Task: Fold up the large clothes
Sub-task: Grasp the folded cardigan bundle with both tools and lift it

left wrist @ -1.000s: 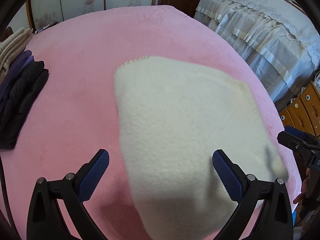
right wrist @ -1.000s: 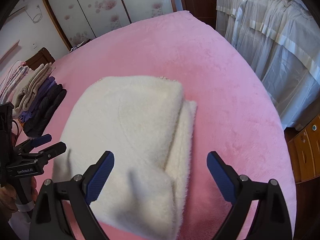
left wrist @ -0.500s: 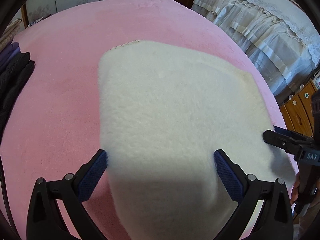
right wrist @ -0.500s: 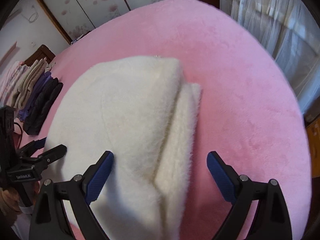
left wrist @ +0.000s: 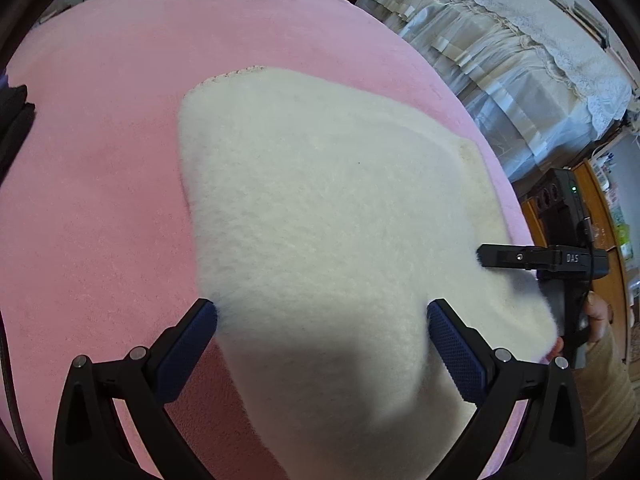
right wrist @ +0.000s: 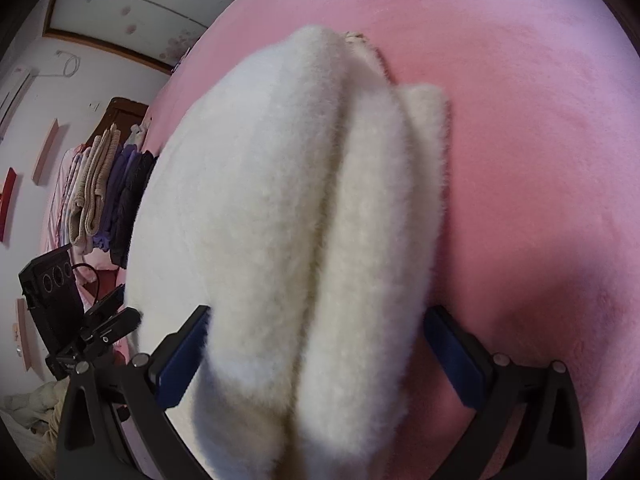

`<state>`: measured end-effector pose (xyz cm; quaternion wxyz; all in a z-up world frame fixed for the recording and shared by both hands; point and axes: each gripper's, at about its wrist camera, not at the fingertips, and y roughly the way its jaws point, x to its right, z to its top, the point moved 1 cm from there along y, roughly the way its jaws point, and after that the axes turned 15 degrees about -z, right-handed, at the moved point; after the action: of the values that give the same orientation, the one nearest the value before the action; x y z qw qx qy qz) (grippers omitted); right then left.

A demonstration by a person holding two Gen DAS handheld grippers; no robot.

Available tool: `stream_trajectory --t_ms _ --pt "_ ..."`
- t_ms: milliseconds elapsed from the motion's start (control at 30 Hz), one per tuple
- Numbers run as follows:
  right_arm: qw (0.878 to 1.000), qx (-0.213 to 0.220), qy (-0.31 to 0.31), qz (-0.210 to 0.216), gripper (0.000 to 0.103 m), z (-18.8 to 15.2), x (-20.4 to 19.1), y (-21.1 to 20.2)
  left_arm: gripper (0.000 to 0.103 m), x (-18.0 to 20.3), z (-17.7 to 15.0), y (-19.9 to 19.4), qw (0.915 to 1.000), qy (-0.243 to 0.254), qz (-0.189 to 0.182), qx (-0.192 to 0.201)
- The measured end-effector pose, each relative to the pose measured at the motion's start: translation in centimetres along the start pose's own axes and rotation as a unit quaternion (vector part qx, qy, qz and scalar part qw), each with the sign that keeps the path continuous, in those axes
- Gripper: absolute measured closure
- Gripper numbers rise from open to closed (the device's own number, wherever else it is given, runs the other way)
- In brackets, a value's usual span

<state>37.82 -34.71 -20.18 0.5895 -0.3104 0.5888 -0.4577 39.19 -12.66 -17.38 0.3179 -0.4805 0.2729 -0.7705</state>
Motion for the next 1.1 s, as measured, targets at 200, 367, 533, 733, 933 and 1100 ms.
stream_trajectory --t_ms 200,367,533,733,933,1100 --pt "1.0 0.009 -0.018 0.0 0.0 0.9 -1.3 0.9 0.0 -0.7 -0.1 0.6 0.9999 -0.001 -0.013 -0.001" --pt "0.999 0.019 -0.026 -0.003 0.0 0.8 -1.4 1.0 0.0 -1.3 0.2 0.7 0.9994 -0.007 -0.027 -0.018" --pt "0.999 0.021 -0.027 0.0 0.0 0.7 -1.4 1.1 0.0 -1.9 0.0 1.2 0.9948 -0.055 -0.059 -0.062" --pt "0.999 0.023 -0.028 0.002 0.0 0.6 -1.0 1.1 0.0 -4.8 -1.7 3.8 0.973 -0.155 -0.15 -0.082" --pt "0.999 0.027 -0.03 -0.003 0.0 0.5 -1.2 1.1 0.0 -3.8 -1.2 4.9 0.9815 -0.132 -0.124 -0.062" --pt "0.998 0.045 -0.034 -0.003 0.021 -0.1 -1.9 0.3 0.009 -2.3 -1.2 4.5 0.9926 -0.082 -0.079 -0.042"
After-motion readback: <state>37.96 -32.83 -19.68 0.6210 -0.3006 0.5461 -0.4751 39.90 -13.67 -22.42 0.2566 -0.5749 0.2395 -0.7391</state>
